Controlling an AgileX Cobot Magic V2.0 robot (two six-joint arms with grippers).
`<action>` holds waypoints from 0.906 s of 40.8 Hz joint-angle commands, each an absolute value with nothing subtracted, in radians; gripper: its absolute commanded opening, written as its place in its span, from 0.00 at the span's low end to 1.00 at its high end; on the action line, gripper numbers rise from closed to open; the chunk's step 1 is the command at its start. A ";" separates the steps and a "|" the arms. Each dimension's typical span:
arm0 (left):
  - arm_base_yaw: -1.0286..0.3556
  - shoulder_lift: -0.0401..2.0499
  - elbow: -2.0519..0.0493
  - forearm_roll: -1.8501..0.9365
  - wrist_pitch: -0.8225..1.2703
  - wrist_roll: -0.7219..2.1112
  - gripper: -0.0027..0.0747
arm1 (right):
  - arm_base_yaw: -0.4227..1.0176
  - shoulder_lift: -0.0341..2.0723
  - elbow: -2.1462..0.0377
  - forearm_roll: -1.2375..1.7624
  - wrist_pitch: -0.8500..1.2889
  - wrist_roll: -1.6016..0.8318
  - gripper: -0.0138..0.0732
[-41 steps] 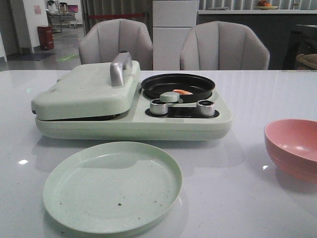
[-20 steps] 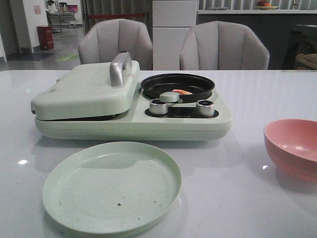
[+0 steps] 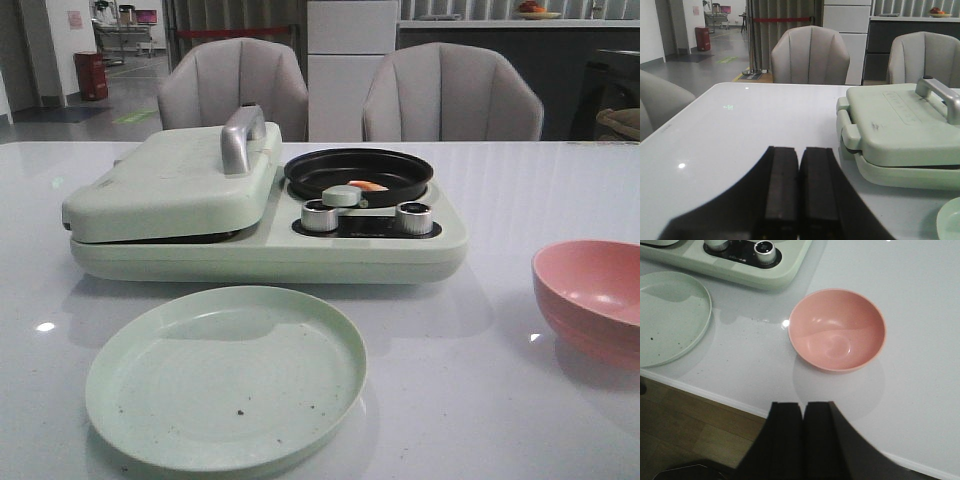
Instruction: Make breakfast with bread and shrimp
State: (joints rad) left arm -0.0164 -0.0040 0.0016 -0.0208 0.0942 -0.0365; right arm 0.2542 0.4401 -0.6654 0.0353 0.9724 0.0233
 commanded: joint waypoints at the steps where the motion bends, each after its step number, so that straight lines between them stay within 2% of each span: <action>1: -0.013 -0.025 0.033 -0.007 0.000 -0.068 0.17 | 0.255 0.446 -0.692 0.030 0.910 0.027 0.20; 18: -0.013 -0.025 0.033 -0.009 -0.099 -0.068 0.16 | 0.255 0.446 -0.692 0.030 0.910 0.027 0.20; 37: -0.017 -0.025 0.033 0.007 -0.098 -0.064 0.16 | 0.255 0.446 -0.692 0.030 0.910 0.027 0.20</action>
